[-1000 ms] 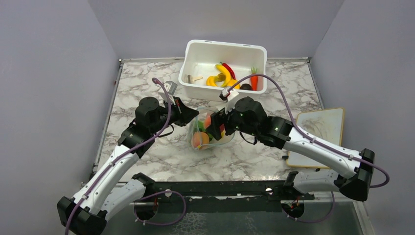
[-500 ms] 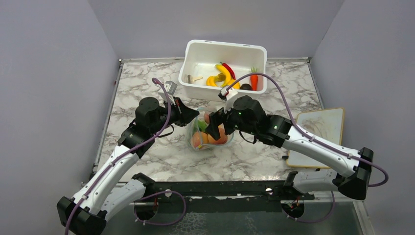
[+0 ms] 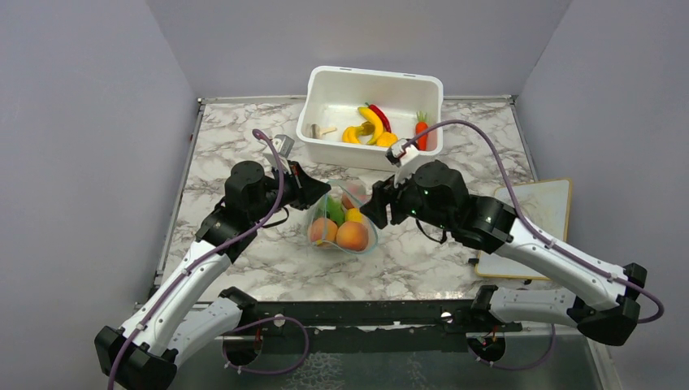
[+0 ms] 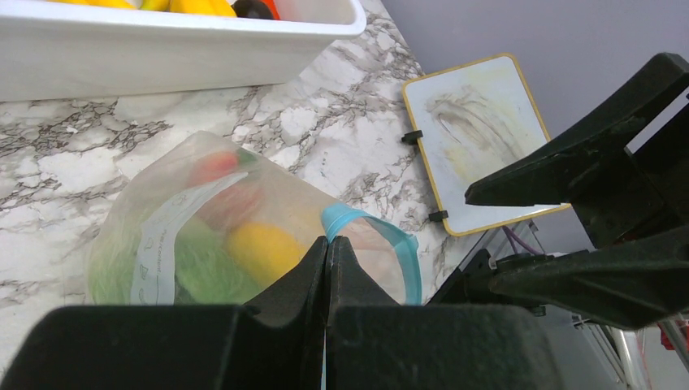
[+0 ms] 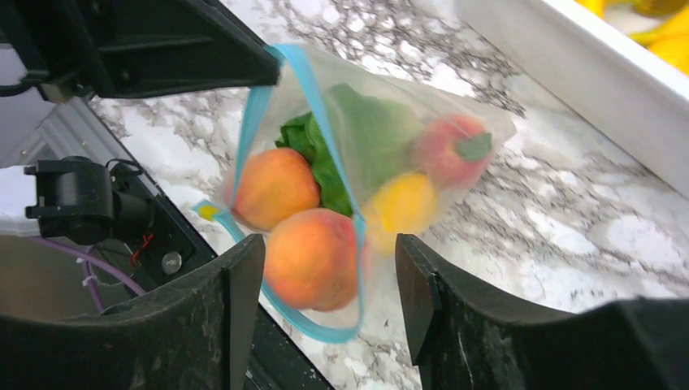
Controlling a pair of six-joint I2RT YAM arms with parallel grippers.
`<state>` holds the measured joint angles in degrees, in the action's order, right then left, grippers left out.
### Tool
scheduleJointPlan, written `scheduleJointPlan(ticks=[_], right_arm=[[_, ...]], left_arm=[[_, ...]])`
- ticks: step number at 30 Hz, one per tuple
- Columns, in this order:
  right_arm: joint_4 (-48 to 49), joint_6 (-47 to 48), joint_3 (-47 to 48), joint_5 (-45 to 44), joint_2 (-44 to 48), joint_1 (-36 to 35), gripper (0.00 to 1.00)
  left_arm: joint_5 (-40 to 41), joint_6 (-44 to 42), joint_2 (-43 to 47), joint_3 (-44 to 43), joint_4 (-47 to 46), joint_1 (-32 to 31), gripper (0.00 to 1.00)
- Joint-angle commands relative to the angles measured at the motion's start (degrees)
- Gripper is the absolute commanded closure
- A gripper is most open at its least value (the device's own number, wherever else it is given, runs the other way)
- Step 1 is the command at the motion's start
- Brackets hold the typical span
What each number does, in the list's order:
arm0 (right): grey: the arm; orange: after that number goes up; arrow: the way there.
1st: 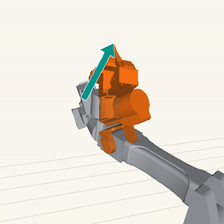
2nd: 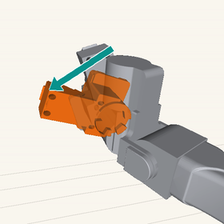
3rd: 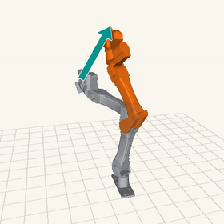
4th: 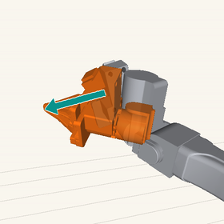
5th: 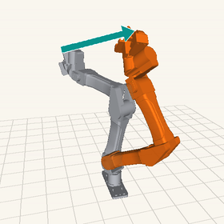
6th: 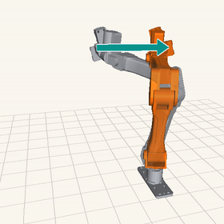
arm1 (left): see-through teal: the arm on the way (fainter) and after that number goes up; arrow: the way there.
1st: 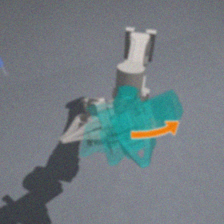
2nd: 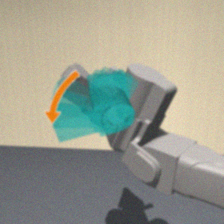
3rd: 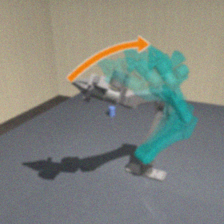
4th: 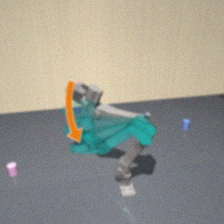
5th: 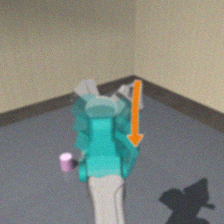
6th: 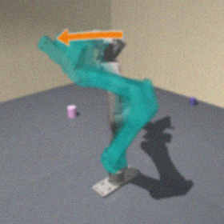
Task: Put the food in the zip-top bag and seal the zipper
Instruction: Place the fake fruit in the bin, then adjust the zipper food storage bag at the center of the board.
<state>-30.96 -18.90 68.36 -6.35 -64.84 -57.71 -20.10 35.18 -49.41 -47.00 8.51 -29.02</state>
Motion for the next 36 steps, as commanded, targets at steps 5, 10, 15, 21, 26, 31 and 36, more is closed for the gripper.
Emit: scheduleJointPlan(ticks=[5, 10, 15, 21, 26, 31, 36], right_arm=[[-2.4, -9.9, -11.0, -2.6, 8.9, -0.3, 0.57], [8.5, -19.3, -22.1, 7.3, 15.1, -0.4, 0.56], [14.4, -26.4, -30.1, 6.7, 16.7, -0.3, 0.56], [19.8, -27.6, -32.6, 4.4, 15.2, -0.4, 0.64], [22.4, -28.0, -32.1, 4.4, 13.4, -0.4, 0.82], [25.0, -27.5, -31.5, 5.6, 14.0, -0.4, 0.99], [23.5, -25.7, -28.2, 4.0, 13.8, -0.3, 0.99]], left_arm=[[-1.6, -0.4, 0.2, 0.0, -3.5, -0.2, 1.0], [-1.3, -0.3, 0.6, 0.2, -3.5, -0.2, 1.0], [-1.6, 0.1, 0.6, 0.1, -3.9, -0.2, 1.0], [-1.7, 0.4, 0.9, 0.2, -3.8, -0.2, 1.0], [-1.9, 0.8, 1.5, 0.8, -3.8, -0.2, 1.0], [-1.9, 0.5, 2.0, 1.4, -3.7, -0.2, 1.0], [-1.7, -0.2, 1.7, 0.8, -3.7, -0.2, 1.0]])
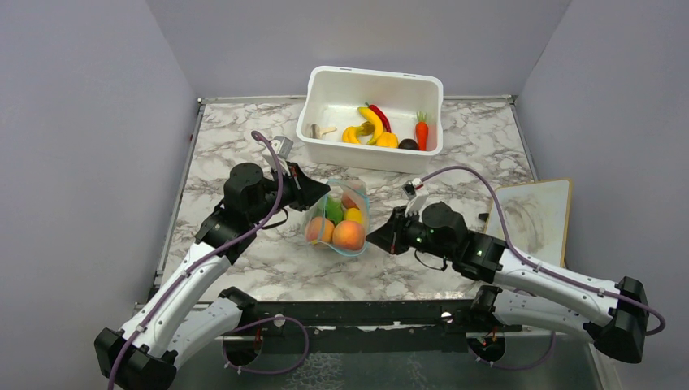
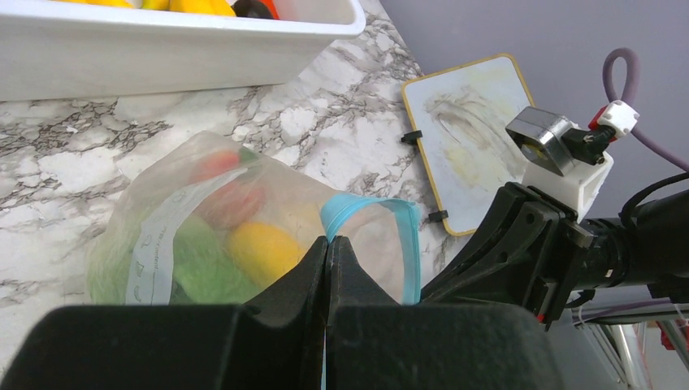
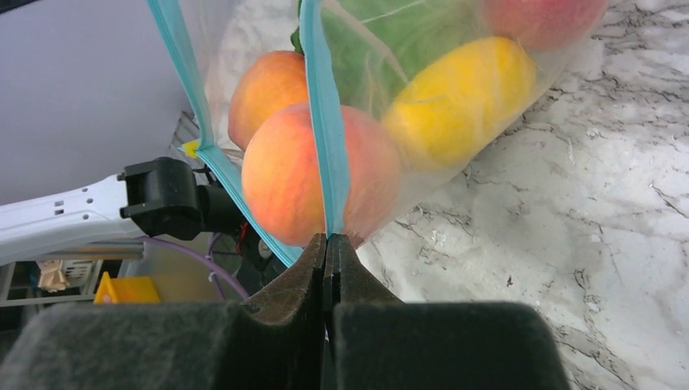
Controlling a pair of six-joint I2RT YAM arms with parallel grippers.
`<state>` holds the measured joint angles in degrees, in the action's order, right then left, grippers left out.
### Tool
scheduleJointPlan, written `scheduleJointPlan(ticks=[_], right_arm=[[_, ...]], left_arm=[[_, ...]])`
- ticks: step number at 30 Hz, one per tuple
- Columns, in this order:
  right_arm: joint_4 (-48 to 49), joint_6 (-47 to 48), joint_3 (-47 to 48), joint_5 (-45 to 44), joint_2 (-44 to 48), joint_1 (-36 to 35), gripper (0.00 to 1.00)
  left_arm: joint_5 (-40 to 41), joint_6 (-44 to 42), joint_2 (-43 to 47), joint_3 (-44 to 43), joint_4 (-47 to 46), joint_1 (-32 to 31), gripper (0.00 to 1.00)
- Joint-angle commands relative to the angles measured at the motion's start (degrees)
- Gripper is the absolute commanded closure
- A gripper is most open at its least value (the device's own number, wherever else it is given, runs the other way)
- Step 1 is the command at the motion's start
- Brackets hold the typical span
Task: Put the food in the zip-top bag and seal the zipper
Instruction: Adjust the zipper food storage bag at the center of the board.
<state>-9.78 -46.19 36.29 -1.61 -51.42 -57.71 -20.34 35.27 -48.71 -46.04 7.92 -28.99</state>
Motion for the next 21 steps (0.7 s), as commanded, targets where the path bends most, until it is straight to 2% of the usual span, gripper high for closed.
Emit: scheduleJointPlan(ticks=[1, 12, 18, 21], right_arm=[[1.8, 2.2, 4.8, -1.1, 0.2, -0.3, 0.99], [-5.6, 4.9, 6.5, -11.9, 0.9, -0.4, 0.99], [-2.6, 7.9, 12.3, -7.5, 2.0, -0.4, 0.99], [0.0, 9.1, 12.0, -9.5, 2.7, -0.3, 0.99]], left_arm=[[-1.6, -0.5, 0.9, -0.5, -2.9, -0.2, 1.0], [-2.1, -0.3, 0.7, -0.7, -2.9, -0.2, 1.0], [-5.1, 2.3, 0.3, -2.7, -4.8, -0.2, 1.0], [-5.9, 1.0, 0.0, -3.1, -4.5, -0.2, 1.0]])
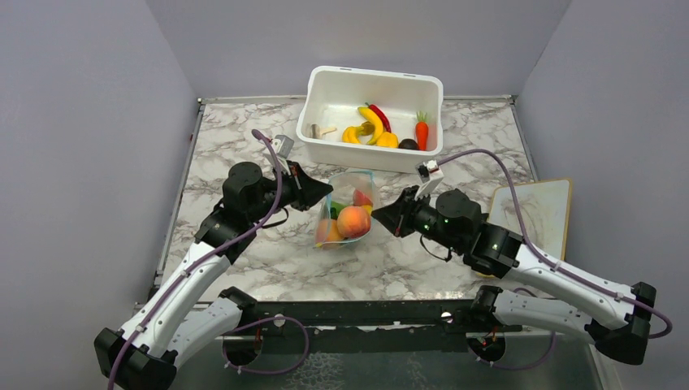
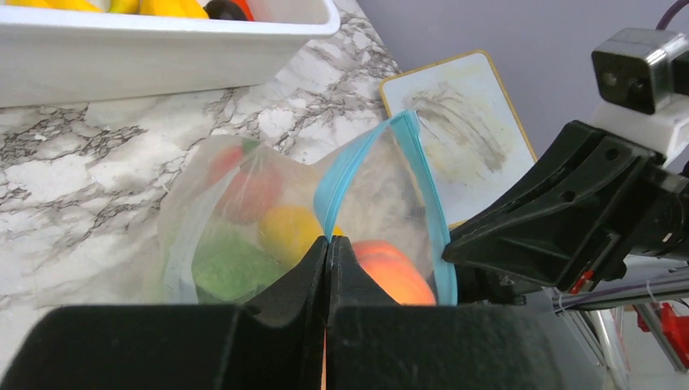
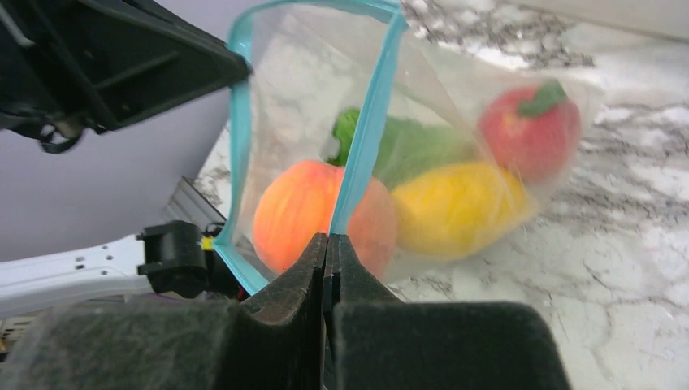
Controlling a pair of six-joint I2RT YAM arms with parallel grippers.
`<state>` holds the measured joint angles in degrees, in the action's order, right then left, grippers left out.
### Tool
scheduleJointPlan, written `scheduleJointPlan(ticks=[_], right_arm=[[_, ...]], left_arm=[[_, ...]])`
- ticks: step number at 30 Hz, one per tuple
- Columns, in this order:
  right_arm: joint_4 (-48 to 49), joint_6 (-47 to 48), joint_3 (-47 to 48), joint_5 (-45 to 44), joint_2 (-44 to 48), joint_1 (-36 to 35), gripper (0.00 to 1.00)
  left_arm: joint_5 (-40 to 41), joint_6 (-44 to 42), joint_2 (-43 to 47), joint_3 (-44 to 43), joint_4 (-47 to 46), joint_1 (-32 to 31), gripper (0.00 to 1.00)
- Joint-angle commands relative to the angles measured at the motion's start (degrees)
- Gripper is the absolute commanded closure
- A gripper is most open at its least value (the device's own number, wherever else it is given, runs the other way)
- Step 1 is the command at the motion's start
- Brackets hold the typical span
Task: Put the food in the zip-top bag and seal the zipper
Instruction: Adjust the zipper food storage bag at the center of the board.
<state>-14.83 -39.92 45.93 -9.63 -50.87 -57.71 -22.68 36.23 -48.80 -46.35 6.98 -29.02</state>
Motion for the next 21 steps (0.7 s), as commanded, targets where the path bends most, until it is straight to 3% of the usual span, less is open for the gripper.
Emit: scheduleJointPlan(ticks=[1, 8, 13, 21], right_arm=[[5.4, 2.9, 2.0, -3.7, 1.9, -0.4, 0.99], [6.5, -0.3, 3.7, -6.2, -1.3, -0.4, 0.99], [10.2, -0.7, 3.8, -13.1, -3.4, -0.4, 0.99], [14.3, -1.3, 5.6, -10.0, -3.9, -0.4, 0.99]], left_arm=[[-3.7, -0.4, -0.1, -2.6, -3.2, -0.2, 1.0], [-7.7, 0.4, 0.3, -1.6, -4.8, -0.2, 1.0], [-9.4, -0.5, -1.4, 0.3, -4.5, -0.2, 1.0], [-8.3, -1.9, -1.9, -0.1, -3.3, -0.2, 1.0]])
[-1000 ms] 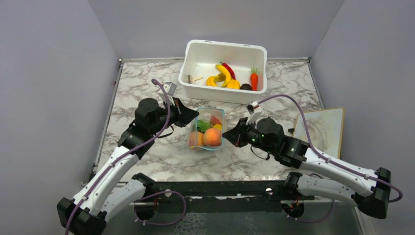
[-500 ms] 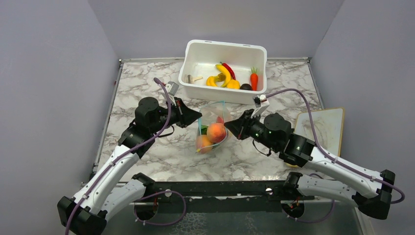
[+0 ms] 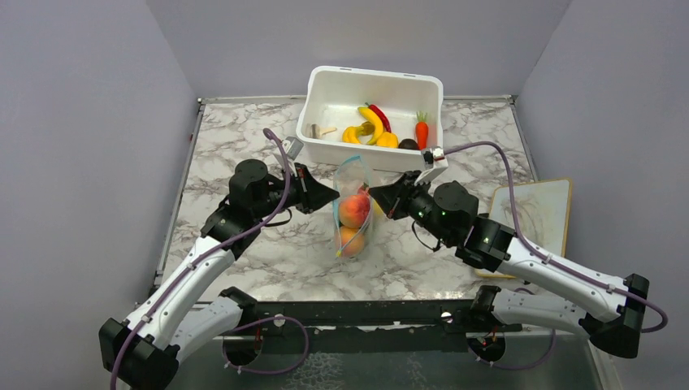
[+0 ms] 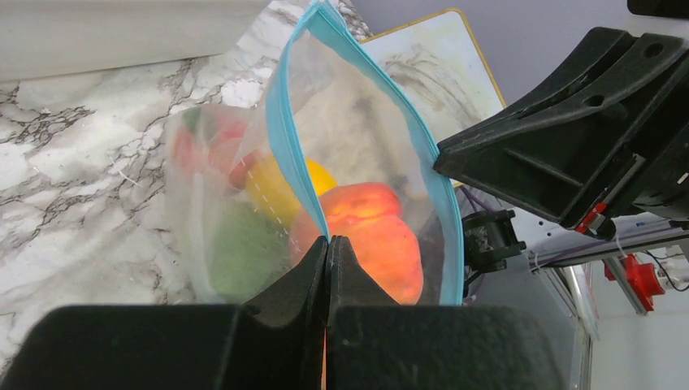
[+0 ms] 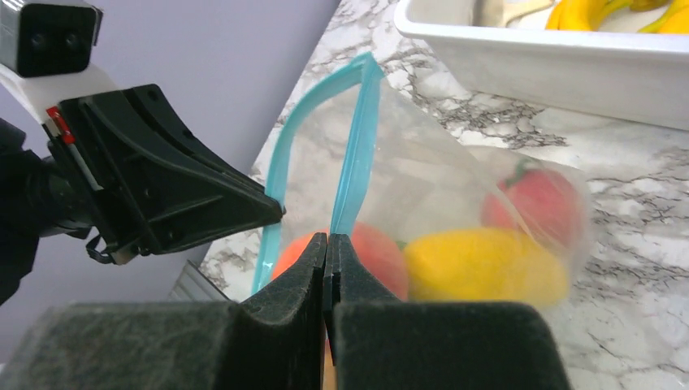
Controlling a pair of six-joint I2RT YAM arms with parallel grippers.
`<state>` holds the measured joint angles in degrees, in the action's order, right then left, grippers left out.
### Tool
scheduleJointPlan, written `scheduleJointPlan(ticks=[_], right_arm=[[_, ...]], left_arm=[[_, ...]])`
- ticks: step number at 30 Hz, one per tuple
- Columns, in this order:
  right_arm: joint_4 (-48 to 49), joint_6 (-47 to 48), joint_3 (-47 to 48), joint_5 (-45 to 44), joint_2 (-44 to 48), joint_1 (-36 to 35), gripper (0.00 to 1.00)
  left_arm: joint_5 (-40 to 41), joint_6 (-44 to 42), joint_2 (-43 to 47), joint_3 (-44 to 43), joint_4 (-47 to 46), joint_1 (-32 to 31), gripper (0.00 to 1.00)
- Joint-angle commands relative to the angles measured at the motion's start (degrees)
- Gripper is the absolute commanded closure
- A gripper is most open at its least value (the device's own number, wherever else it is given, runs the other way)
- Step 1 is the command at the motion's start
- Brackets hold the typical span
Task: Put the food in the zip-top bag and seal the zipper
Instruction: Adjust the zipper food storage bag at the center of the board.
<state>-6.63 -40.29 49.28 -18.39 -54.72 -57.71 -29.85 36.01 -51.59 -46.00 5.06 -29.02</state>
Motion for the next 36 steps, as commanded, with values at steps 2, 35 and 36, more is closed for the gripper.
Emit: scheduleJointPlan(ticks=[2, 35, 36], right_arm=[[4.8, -0.8, 3.9, -0.6, -0.8, -0.4, 0.99], [-4.2, -7.8, -3.6, 7.6, 5.8, -0.4, 0.99], [-4.7, -9.1, -5.2, 5.4, 6.3, -0.4, 0.99]], left_arm=[[-1.2, -2.2, 0.6, -1.0, -0.5, -0.2, 1.0], [-12.6, 1.4, -5.4, -1.8, -8.8, -0.2, 1.0], [-11.6, 0.9, -5.8, -1.3, -8.4, -0.2, 1.0]])
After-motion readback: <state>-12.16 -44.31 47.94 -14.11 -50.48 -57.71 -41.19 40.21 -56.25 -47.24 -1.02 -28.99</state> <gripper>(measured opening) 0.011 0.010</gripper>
